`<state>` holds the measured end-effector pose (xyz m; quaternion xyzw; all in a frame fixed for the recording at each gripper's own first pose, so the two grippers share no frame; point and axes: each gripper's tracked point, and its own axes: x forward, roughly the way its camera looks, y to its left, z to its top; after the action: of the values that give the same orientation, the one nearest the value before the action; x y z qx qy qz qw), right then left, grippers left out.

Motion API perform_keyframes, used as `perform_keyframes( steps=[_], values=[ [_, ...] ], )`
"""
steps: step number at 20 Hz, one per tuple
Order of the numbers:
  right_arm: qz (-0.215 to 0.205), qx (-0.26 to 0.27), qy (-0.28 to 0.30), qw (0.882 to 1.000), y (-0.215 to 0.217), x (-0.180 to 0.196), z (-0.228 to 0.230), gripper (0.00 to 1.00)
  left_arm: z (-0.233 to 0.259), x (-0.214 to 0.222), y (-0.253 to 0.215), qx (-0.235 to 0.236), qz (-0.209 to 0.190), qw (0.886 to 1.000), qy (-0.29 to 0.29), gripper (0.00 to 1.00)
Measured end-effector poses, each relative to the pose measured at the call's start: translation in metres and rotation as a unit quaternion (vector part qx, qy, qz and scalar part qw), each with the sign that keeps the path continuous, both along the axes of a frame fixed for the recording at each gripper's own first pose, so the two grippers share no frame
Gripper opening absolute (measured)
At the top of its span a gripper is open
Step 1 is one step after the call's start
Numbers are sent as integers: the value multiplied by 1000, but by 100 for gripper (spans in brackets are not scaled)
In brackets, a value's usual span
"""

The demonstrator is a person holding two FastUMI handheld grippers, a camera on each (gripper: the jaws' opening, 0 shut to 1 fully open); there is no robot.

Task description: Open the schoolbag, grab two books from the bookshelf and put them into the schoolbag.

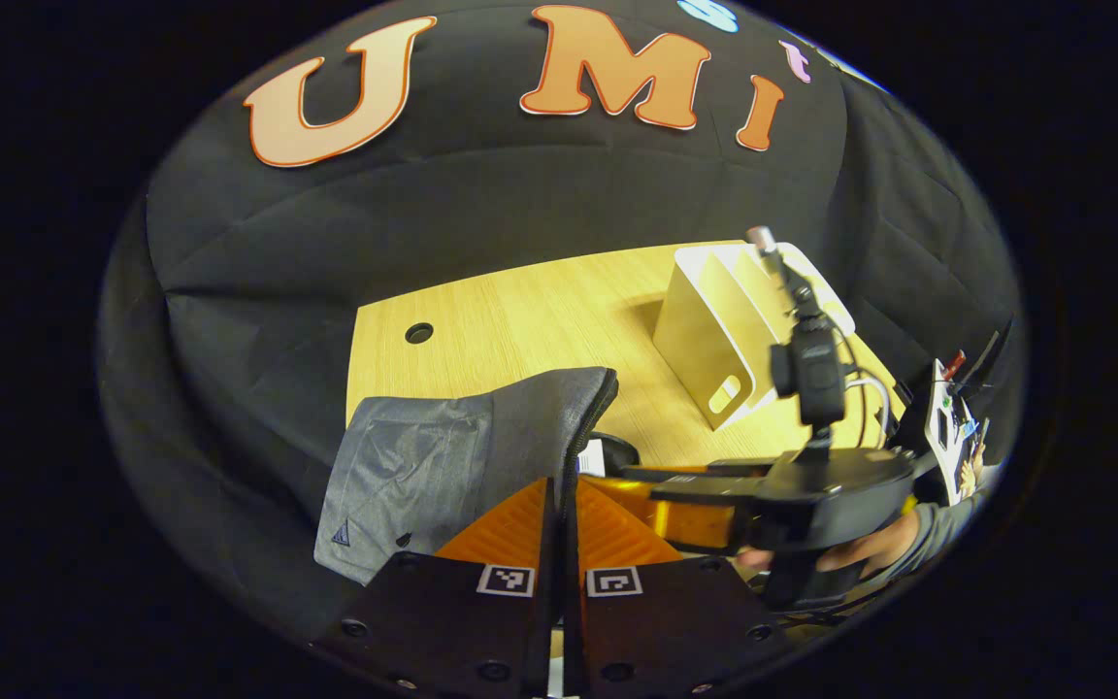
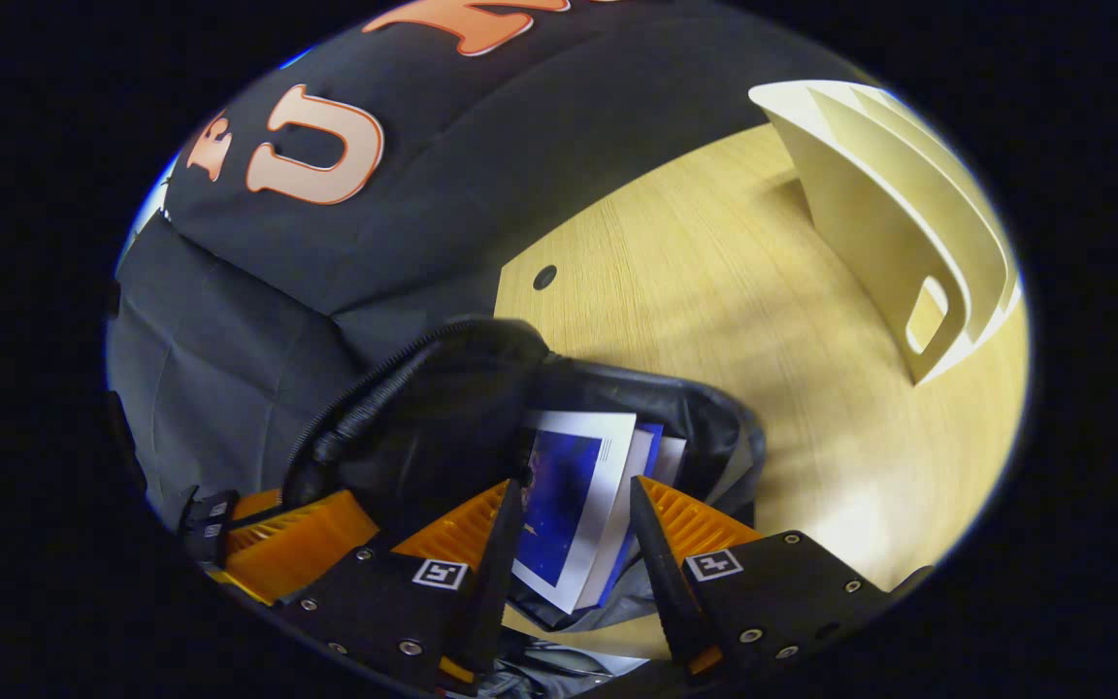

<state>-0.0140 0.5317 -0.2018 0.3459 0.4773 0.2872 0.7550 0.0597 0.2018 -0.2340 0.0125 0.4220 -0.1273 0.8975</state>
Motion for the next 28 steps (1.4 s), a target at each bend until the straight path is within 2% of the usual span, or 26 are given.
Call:
perform_keyframes(
  steps=[4,5,6,7,10,12,14,16,21,24,28],
  values=[
    [-2,-26,-66,997,-61,14,22,70,-3,-12,-19,-23,31,999,3,11],
    [-6,-31,-83,996,-78,19,28,63,-1,-14,-26,-31,36,999,3,16],
    [-12,-38,-96,995,-93,24,33,76,0,-15,-34,-36,44,998,0,20],
    [-17,-41,-108,993,-109,28,37,78,-2,-15,-38,-32,53,998,-3,29],
    [-22,-41,-121,992,-157,32,45,87,-17,-28,-57,-22,60,998,10,42],
    [-37,-54,-141,988,-192,44,47,88,-18,-30,-74,-34,78,996,10,55],
    [-49,-74,-169,982,-226,53,46,93,-7,-29,-96,-46,90,995,-6,67],
    [-57,-90,-193,975,-257,57,49,95,11,-17,-111,-39,115,991,-47,87],
    [-73,-114,-253,958,-328,59,66,96,52,7,-147,-36,147,975,-164,91],
    [-80,-124,-288,946,-363,56,78,95,68,10,-166,-21,166,966,-197,95],
    [-107,-133,-322,931,-402,56,92,95,115,9,-217,-37,172,951,-256,96]
  ],
)
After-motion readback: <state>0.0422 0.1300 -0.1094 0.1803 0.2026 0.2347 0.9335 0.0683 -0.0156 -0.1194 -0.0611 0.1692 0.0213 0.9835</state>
